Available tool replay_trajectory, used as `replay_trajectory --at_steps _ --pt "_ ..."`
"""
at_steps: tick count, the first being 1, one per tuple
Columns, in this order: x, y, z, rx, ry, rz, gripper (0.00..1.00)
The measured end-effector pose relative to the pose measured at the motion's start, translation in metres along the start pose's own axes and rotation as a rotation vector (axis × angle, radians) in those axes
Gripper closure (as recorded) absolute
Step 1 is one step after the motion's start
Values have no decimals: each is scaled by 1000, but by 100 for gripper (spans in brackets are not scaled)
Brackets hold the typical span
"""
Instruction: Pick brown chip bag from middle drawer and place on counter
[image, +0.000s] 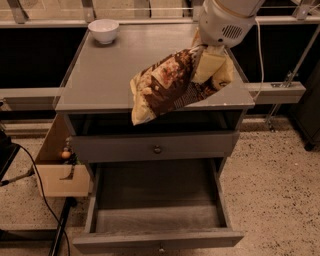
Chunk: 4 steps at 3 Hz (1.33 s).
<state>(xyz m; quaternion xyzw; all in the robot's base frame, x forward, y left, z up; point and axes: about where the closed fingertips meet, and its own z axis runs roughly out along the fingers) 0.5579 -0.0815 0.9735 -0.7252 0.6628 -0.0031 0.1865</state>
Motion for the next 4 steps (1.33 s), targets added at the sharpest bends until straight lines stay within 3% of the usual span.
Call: replay_trajectory --at_steps 2,4 --pt "-22 -71 9 111 11 -80 100" --pt "-15 -115 41 196 -40 -73 100"
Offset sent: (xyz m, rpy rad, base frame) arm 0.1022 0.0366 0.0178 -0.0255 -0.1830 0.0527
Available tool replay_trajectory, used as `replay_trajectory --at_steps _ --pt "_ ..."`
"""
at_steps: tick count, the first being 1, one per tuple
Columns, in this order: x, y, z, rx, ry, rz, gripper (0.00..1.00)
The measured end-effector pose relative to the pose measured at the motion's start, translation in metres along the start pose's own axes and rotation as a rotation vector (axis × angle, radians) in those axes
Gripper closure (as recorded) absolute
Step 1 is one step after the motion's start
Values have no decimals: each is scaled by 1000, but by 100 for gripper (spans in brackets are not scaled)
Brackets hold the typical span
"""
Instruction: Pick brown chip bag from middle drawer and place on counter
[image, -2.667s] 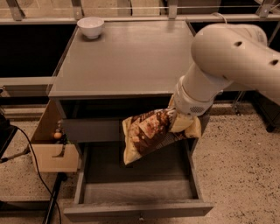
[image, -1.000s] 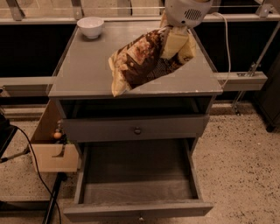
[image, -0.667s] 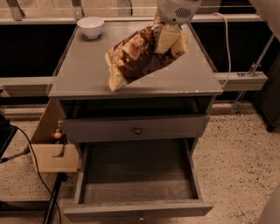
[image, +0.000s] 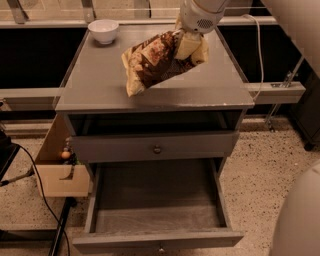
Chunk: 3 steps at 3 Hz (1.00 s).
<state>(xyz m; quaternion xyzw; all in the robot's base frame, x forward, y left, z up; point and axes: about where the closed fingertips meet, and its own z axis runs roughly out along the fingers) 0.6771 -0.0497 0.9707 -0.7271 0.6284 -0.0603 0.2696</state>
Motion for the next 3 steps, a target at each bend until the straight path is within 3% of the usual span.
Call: replay_trajectory --at_steps 1,3 --pt "9 -9 18 25 -72 58 100" --pt "18 -9 46 -36 -263 222 100"
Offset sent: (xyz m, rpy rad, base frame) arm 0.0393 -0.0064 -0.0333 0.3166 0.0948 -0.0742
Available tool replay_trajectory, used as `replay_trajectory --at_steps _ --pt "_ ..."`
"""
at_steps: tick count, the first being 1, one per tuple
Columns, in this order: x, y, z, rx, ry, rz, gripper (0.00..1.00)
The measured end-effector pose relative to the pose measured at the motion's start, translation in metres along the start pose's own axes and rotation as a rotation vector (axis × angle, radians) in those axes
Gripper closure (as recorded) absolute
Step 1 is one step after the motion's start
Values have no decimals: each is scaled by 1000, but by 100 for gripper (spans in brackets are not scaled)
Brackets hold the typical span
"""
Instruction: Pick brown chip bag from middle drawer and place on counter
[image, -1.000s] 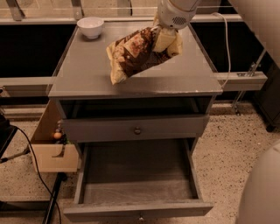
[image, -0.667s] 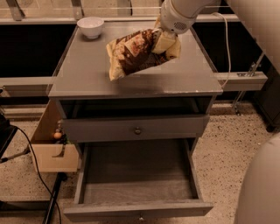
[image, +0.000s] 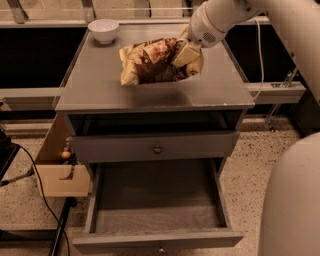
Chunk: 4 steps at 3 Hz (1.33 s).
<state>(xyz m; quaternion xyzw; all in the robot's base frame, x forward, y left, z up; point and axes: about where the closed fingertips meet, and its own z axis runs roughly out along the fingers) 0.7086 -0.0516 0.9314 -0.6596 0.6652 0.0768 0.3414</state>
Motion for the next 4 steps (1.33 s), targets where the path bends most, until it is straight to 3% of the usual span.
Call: replay_trajectory --at_steps 1,4 --pt "5 7 9 -33 -66 49 100" --pt "22 40 42 -87 -7 -3 100"
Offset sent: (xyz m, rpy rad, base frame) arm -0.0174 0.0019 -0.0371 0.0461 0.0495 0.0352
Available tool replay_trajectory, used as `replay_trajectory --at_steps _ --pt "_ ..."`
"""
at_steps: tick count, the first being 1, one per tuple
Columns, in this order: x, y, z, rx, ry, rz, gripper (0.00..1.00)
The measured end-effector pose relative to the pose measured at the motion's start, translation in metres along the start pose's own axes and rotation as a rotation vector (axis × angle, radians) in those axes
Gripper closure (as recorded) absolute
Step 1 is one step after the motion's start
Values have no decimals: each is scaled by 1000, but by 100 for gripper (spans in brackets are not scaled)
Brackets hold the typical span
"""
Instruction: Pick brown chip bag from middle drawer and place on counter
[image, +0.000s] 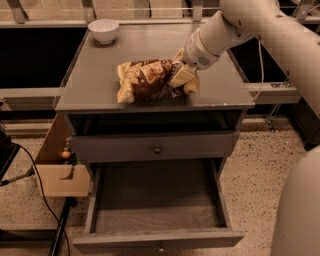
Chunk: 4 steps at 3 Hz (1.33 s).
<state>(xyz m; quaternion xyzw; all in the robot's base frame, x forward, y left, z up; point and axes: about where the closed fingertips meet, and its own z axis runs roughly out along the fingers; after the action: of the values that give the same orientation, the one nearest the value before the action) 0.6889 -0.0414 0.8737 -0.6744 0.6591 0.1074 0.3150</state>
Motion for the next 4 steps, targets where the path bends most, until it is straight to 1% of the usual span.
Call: replay_trajectory --at_steps 1,2,3,4 --pt "4 5 8 -1 28 -10 97" --pt "3 5 6 -2 30 -11 73" --pt "3 5 6 -2 30 -11 43" --pt "3 5 6 -2 30 -11 19"
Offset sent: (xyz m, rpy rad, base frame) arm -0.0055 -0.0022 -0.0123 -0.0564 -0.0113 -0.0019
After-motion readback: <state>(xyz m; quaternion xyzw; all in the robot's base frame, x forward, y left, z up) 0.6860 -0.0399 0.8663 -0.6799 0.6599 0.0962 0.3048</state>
